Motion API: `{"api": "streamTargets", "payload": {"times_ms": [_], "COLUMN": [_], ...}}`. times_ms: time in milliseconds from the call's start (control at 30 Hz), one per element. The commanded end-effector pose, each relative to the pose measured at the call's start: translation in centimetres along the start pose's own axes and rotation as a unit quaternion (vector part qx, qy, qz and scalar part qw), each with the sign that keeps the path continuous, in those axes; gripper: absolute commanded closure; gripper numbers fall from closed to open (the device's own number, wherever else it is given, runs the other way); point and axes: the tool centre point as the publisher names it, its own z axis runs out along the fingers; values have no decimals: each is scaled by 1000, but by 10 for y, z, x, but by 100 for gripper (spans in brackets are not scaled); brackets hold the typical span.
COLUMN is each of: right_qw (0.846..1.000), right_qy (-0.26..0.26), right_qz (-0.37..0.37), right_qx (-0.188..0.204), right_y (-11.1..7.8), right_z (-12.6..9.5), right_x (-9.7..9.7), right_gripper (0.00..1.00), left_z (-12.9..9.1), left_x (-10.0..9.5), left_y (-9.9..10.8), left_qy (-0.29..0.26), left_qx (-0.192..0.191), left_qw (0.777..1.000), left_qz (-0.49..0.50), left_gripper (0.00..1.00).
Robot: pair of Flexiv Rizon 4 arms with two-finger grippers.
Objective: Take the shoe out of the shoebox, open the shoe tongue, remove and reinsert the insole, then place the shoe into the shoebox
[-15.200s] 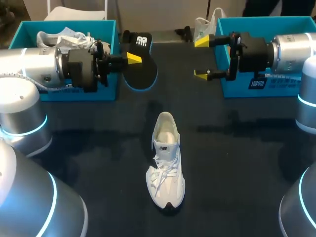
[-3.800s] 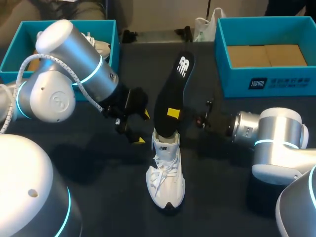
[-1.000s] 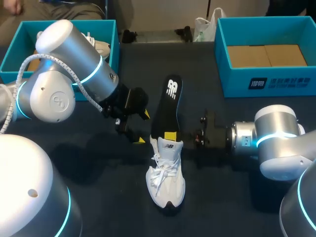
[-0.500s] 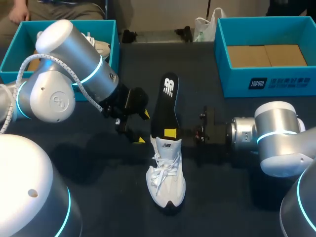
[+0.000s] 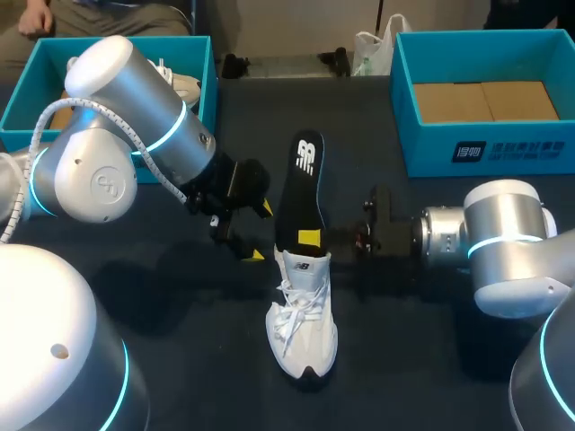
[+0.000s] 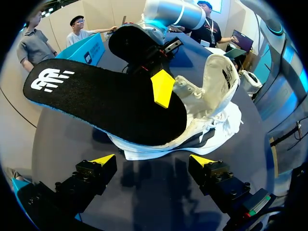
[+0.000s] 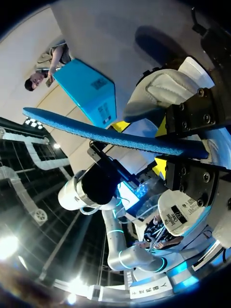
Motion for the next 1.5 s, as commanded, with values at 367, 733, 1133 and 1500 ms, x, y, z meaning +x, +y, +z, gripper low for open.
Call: {"api": "streamTargets", "payload": {"times_ms": [367,733,1133,1500], "right_qw": [1000,1000,1000,999], "right_qy": [3,5,1,-7], "right_qz": [-13,-17,-1,36], "right_qx": [21,12,6,0], "right_y": [26,44,42,9], "right_z": [6,12,11,1], "right_x": [-4,-13,-19,-15], "right_gripper": [73,79,100,100], "left_z": [0,0,0,0], "left_x": [1,1,1,1], "left_y": [0,0,0,0], "left_qy": [-1,-1,-1,-1], "left_qx": [0,0,0,0], "left_qw": [1000,1000,1000,1000], "left_qz": [0,0,0,0], "left_gripper": [0,0,0,0]}}
